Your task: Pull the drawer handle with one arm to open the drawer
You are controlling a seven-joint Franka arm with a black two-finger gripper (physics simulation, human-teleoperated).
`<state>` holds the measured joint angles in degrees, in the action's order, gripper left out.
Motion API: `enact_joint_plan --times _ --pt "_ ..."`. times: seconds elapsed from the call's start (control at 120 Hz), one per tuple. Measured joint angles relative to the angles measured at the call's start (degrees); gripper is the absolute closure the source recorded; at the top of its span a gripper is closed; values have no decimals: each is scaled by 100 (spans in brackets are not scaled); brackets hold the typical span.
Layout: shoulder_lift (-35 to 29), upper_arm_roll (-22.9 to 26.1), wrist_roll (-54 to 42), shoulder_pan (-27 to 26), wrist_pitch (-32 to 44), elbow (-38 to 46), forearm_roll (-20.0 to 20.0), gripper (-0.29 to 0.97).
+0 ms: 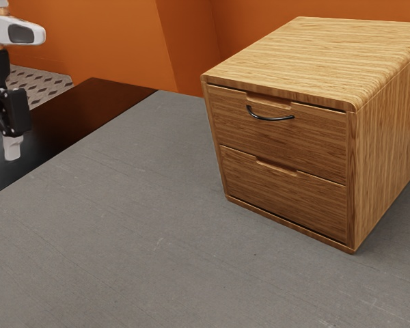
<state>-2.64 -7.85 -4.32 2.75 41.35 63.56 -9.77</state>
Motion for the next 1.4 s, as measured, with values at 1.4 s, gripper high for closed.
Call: enact_joint_plan --times 1.4 --pt "-69 1067 -8500 -837 7137 2562 1144 0"
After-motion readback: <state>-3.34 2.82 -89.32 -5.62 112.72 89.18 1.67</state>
